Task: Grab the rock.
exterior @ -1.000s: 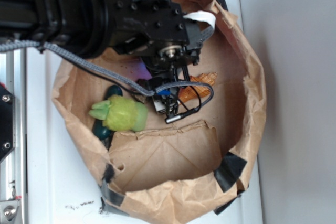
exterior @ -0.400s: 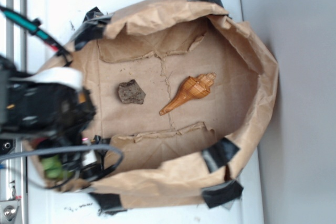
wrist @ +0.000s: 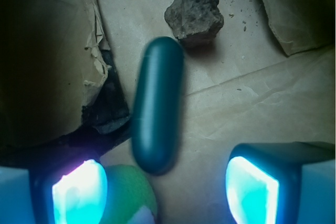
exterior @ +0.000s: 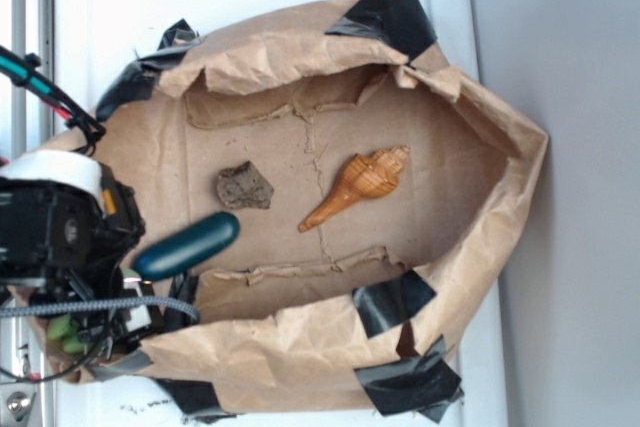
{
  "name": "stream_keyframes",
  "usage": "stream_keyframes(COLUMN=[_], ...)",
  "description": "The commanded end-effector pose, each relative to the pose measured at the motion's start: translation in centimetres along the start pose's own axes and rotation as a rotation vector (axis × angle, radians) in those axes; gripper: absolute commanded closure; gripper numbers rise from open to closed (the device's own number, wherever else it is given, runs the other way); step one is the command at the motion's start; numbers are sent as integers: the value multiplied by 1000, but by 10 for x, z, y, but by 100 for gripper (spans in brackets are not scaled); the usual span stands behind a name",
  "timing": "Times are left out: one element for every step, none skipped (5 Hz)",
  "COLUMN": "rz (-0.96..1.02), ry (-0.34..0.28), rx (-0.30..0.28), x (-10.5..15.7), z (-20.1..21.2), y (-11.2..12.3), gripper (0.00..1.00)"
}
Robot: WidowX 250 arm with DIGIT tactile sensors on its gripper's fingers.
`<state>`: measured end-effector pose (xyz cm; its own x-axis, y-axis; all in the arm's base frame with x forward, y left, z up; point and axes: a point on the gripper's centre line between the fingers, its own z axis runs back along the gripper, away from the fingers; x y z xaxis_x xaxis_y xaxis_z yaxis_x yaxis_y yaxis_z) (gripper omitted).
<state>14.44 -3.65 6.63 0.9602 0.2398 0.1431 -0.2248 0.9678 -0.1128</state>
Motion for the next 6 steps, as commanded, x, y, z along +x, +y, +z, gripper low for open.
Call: stream_keyframes(rz=[12,80,94,95,98,85], ry=[80,66,64,51,41,33], rx=[8,35,44,54,45,37], x=[39,94,145,160,163,154], z=[-9,-13,-20,-20,-17,-15], y=[13,39,41,44,45,40], gripper=[0,0,0,0,0,0])
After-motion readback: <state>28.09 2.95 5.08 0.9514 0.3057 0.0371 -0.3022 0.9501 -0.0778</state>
